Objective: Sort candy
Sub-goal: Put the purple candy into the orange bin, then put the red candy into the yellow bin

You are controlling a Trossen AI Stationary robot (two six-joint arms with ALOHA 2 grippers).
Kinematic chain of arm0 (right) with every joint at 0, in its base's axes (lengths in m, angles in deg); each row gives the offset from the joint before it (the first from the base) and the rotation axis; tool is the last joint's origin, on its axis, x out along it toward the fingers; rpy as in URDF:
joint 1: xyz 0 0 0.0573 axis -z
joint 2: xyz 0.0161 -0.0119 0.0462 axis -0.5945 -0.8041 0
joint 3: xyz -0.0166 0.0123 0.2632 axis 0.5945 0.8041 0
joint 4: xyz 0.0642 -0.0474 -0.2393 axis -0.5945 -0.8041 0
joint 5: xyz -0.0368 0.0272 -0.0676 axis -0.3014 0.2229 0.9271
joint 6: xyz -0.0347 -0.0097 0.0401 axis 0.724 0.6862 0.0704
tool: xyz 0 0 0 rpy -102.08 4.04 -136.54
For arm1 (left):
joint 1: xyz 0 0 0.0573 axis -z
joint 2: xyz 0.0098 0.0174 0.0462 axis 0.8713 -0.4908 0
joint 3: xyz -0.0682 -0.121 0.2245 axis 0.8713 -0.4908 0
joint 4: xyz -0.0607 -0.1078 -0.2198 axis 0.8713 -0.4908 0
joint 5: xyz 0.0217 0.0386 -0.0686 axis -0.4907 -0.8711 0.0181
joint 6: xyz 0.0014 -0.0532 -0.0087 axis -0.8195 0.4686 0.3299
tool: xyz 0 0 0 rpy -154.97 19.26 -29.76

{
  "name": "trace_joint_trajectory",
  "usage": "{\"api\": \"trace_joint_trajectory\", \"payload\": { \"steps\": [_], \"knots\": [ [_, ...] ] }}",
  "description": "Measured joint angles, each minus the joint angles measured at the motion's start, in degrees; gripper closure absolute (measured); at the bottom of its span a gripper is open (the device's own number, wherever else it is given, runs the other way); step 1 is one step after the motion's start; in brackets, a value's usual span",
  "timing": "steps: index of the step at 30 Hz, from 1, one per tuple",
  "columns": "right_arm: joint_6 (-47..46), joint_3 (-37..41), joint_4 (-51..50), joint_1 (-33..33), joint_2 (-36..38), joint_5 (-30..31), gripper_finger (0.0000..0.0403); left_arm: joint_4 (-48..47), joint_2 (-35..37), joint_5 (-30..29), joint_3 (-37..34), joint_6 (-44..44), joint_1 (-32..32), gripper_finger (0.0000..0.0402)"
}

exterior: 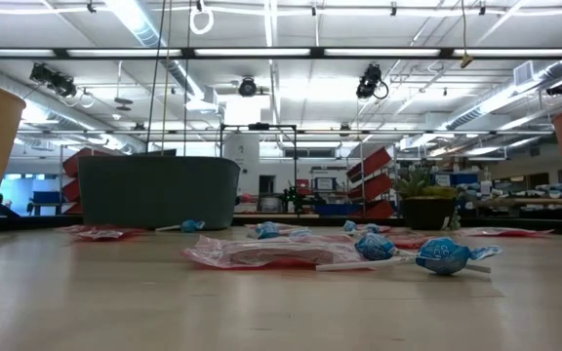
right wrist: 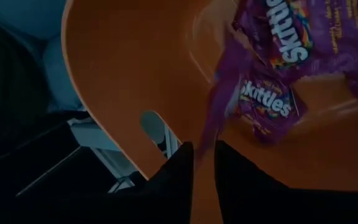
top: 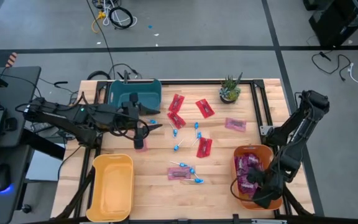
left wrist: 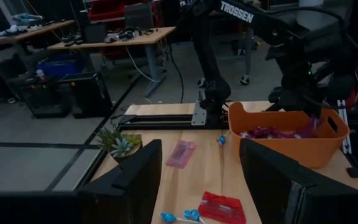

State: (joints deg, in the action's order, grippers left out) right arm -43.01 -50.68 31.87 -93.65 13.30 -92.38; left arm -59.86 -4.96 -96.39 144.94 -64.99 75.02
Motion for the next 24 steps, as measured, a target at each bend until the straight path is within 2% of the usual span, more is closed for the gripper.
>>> {"api": "trace_joint_trajectory", "payload": {
  "steps": [5, 11, 16, 20, 24],
  "knots": [
    [-3.0, 0.0, -1.73, -0.62, 0.37, -0.07, 0.0322, 0.2, 0.01, -0.74, 0.0, -0.11, 0.0, 0.0184],
    [-0.27, 0.0, -1.73, -0.56, 0.38, 0.08, 0.0308, -0.43, 0.63, -0.92, 0.0, -0.12, 0.0, 0.0184],
    [3.3, 0.0, -1.86, 0.62, 2.02, 5.2, 0.0313, -1.74, 2.87, -2.38, 0.0, -0.11, 0.0, 0.0184],
    [4.28, 0.0, -1.04, 2.79, 4.64, 9.78, 0.0313, -7.97, 5.61, -6.88, 0.0, 0.41, 0.02, 0.0184],
    [11.68, -0.02, 0.89, 5.93, 6.33, 13.29, 0.0313, -16.89, 9.18, -7.68, 0.03, 5.0, 0.0, 0.0184]
  ]
}}
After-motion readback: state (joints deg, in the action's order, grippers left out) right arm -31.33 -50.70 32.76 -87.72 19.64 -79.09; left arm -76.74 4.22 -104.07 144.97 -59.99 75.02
